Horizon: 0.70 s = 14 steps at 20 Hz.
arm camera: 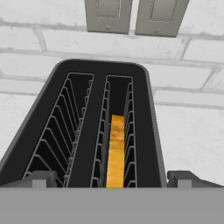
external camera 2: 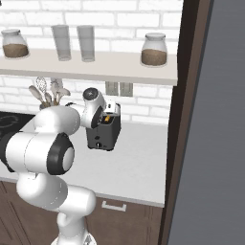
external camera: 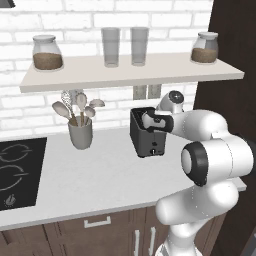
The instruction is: Start the toaster. Once the lever pops up, take the bread to the plate on the dining counter.
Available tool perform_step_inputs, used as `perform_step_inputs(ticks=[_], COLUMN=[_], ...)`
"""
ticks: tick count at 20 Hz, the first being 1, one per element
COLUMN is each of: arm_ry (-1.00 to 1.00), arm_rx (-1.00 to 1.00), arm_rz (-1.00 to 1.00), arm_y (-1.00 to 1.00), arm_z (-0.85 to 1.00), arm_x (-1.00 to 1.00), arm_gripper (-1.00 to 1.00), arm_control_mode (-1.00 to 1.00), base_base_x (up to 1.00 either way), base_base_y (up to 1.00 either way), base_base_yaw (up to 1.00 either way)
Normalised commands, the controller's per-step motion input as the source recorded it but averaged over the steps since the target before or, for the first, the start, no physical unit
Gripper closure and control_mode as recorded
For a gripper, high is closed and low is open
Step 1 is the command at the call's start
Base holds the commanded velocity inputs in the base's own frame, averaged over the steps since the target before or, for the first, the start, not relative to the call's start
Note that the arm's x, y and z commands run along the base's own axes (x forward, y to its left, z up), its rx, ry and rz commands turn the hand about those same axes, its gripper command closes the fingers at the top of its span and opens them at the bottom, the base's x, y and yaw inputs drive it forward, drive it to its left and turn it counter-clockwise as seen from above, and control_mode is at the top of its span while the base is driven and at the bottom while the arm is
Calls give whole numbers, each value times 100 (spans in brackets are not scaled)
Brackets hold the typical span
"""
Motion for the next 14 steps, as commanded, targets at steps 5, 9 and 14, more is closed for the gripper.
perform_step_inputs(ticks=[5, 9, 14], arm_ry=[0, 0, 0], arm_rx=[0, 0, 0], arm_rz=[0, 0, 0], arm_y=[0, 0, 0], arm_z=[0, 0, 0], arm_x=[0, 0, 0], arm_gripper=[-100, -100, -100], arm_control_mode=[-100, -100, -100], base_base_x=[0, 0, 0], base_base_y=[0, 0, 0], base_base_yaw=[0, 0, 0])
